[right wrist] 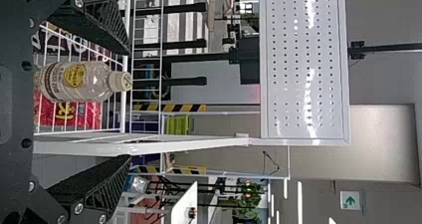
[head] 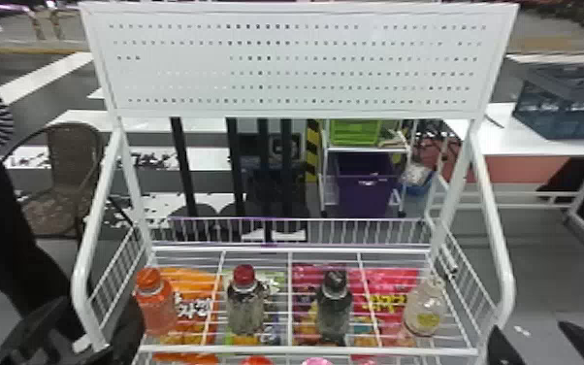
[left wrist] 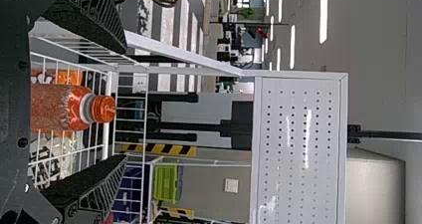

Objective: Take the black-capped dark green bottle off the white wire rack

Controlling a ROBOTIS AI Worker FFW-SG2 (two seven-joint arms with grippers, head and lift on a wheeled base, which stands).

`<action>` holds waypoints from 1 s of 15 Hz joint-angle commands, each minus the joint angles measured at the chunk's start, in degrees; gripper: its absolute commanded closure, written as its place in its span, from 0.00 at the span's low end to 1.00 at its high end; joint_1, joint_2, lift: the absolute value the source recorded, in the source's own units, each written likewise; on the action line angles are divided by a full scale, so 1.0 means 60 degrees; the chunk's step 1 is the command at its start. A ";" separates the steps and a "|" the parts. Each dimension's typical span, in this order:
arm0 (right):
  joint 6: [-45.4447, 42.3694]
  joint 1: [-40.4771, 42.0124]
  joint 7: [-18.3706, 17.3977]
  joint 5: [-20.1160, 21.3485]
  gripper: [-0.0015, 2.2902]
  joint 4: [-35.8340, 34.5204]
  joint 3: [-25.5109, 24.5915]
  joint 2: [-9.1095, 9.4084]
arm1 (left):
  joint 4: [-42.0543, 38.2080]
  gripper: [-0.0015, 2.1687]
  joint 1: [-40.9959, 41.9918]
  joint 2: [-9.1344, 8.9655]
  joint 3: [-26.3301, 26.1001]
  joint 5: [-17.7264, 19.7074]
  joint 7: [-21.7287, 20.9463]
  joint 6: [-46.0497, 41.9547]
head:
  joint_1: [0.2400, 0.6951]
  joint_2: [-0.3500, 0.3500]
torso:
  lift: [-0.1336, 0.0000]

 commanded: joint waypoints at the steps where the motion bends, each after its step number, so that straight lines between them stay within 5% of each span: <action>1: 0.0000 0.0000 0.0000 0.0000 0.07 -0.0007 0.0000 0.0000 | -0.0006 0.07 -0.0006 -0.0012 0.0000 0.0000 0.0000 0.0000 | 0.57 0.50 | 1.00; 11: 0.0000 -0.0044 0.0000 0.0030 0.07 0.0169 0.0044 0.0029 | 0.0053 0.07 -0.0079 0.0003 0.0000 0.0000 0.0000 0.0088 | 0.57 0.50 | 1.00; 15: -0.0469 -0.0439 0.0044 0.0249 0.07 0.1795 0.0791 0.0014 | 0.0024 0.07 -0.0079 0.0003 0.0000 0.0000 0.0000 0.0088 | 0.57 0.50 | 1.00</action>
